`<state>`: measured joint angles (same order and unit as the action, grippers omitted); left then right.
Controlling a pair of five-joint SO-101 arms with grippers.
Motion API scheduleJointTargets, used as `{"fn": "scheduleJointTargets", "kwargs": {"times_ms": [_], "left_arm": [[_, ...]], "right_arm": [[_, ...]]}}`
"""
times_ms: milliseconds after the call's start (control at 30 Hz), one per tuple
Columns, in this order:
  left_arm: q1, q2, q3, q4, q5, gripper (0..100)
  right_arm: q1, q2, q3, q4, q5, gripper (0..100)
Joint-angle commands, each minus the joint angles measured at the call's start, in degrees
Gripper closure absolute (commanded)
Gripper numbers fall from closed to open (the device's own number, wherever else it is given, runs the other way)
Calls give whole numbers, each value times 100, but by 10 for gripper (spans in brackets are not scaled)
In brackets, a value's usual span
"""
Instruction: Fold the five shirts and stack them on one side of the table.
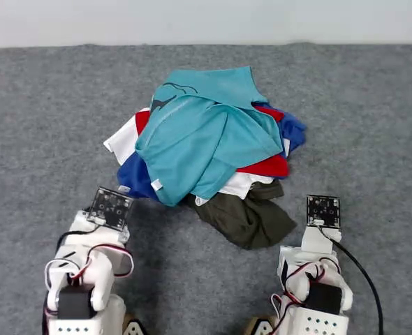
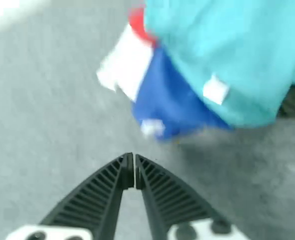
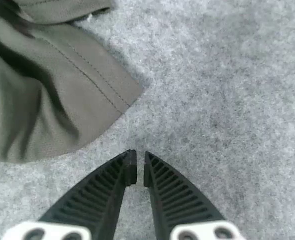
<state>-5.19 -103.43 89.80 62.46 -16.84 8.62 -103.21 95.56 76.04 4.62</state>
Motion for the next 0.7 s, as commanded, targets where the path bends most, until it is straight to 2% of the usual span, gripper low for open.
{"fn": "scheduleJointTargets", "kwargs": {"times_ms": [0, 200, 300, 567, 667], "left_arm": [[-62, -9, -567, -229, -325, 984], [642, 26, -1305, 237, -369, 984], [1011, 501, -1877, 457, -369, 984], [1310, 3956, -4224, 651, -404, 983], [1301, 5187, -5218, 1134, -923, 924]], "right_arm": [[-13, -66, 79, -101, -35, 963], [-13, -66, 79, -101, -35, 963], [-13, -66, 79, -101, -35, 963], [-13, -66, 79, -101, -35, 963], [-13, -66, 79, -101, -35, 963]]}}
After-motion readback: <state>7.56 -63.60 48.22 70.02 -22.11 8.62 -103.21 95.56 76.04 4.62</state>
